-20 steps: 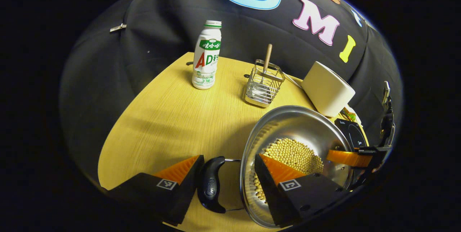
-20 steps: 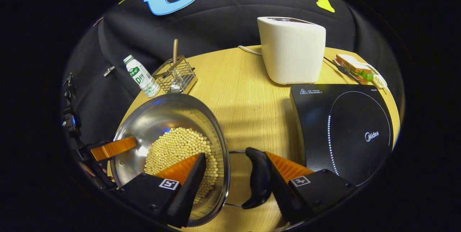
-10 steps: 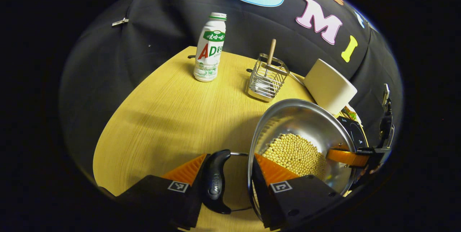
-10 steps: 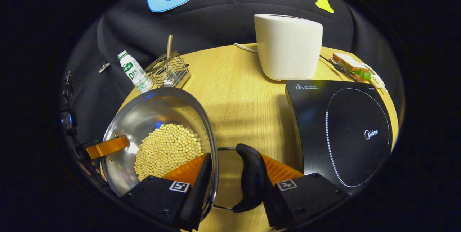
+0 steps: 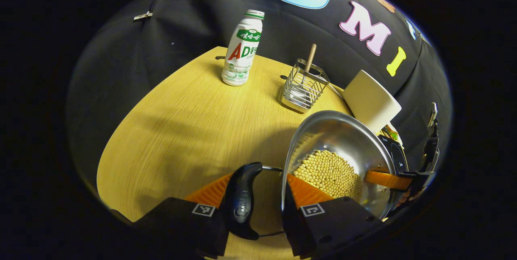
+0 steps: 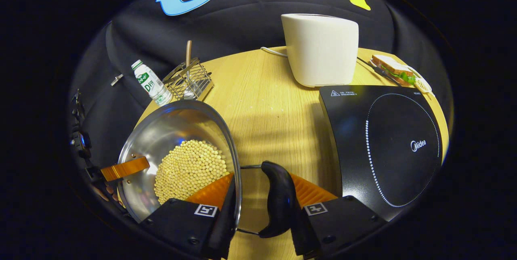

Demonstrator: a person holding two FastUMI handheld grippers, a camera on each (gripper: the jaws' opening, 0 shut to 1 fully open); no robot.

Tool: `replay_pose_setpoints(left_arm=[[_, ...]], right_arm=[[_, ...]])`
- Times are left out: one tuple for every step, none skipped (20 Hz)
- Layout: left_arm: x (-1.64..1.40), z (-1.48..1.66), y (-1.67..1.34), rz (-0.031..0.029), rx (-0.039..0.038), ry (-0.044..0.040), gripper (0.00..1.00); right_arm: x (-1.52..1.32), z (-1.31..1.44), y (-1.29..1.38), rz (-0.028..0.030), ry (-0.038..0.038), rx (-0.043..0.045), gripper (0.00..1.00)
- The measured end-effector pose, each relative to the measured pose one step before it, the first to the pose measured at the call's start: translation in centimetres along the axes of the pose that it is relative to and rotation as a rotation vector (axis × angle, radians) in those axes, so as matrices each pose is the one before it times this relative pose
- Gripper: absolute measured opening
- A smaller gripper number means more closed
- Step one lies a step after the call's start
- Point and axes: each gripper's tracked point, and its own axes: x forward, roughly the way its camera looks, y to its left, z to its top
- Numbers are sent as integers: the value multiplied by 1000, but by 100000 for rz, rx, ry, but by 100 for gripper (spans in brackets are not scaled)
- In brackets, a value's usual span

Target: First push the handle of the pot to place it horizontally, then grasp the pot with both hands and set it on the induction cooktop.

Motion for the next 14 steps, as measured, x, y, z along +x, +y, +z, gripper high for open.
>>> replay_pose_setpoints(left_arm=[[-66,-205,73,245,-736,61,61],[-306,-61,11,83,-665,-133,60],[-122,-218,96,230,-598,191,60],[-124,-95,-10,243,64,-40,60],[-308,-142,4,102,-387,310,59],[-426,84,-102,-14,-524,-506,59],[-270,74,-106,-91,-59,-650,59],[-407,242,-213,75,72,-832,59],[-362,214,-286,104,319,-658,59],[-387,250,-345,105,247,-615,60],[-289,239,-379,17,106,-333,60],[-329,304,-612,-149,551,-529,59],[-184,192,-685,-294,536,-337,60],[-185,298,-687,-402,509,-309,60]], right_arm=[[-147,13,-15,162,101,355,63],[-174,-63,304,214,-75,-852,61],[-137,-20,118,66,-27,-766,61],[-144,-57,-58,5,-191,-301,60],[-251,134,53,36,-652,-427,60],[-437,216,89,247,-603,-516,60],[-403,355,44,214,-951,-122,60],[-344,367,41,332,-771,-326,61],[-327,284,-57,379,-631,-96,61],[-362,330,-145,300,-639,16,60],[-456,392,-222,188,-702,123,60],[-523,378,-345,32,-858,253,60],[-586,440,-346,-44,-946,85,60],[-557,386,-526,-199,-878,265,56]])
